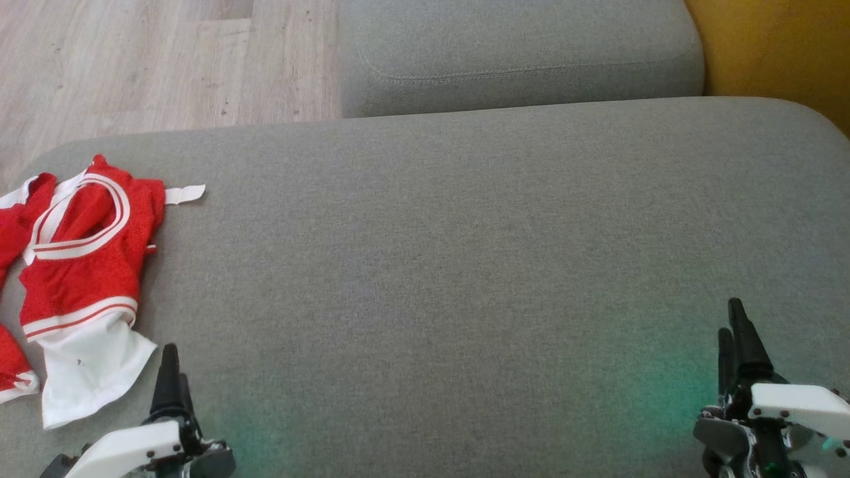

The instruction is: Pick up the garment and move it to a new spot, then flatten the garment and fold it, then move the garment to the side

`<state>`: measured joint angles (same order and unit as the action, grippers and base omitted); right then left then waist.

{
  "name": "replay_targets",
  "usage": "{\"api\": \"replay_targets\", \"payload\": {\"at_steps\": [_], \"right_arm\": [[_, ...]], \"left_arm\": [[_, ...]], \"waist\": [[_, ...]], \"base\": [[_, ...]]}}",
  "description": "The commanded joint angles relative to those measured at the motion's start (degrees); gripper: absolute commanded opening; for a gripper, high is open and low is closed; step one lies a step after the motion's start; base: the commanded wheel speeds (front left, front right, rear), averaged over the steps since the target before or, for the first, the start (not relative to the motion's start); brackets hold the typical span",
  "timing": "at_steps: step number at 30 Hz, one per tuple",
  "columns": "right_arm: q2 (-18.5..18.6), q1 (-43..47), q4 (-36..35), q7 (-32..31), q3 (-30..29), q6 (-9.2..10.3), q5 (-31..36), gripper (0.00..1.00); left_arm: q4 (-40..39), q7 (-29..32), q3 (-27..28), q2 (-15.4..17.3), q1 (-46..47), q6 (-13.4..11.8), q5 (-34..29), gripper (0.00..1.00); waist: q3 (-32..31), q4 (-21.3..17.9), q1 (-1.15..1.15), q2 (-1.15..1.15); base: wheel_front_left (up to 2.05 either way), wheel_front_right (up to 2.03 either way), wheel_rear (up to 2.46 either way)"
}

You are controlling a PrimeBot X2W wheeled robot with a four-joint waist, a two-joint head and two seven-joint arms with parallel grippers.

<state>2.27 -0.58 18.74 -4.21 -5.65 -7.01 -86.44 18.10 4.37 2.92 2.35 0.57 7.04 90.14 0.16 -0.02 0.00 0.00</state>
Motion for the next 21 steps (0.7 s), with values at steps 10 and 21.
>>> {"api": "replay_targets", "payload": {"at_steps": [10, 21], "right_arm": [[0.34, -2.49, -3.93, 2.54, 2.56, -0.11, 12.07, 1.00], [0.57, -2.64, -5.12, 4.23, 4.60, -0.15, 22.13, 1.00]], "left_arm": [[-2.84, -2.57, -0.87, 0.46, 1.81, -0.49, -8.48, 1.00], [-3.49, -4.28, -2.11, 0.64, 1.55, -0.65, -17.57, 1.00]], "waist": [[0.05, 0.12, 0.00, 0.00], [0.11, 0.12, 0.00, 0.00]], "base": [[0.00, 0.00, 0.00], [0.00, 0.00, 0.00]]}}
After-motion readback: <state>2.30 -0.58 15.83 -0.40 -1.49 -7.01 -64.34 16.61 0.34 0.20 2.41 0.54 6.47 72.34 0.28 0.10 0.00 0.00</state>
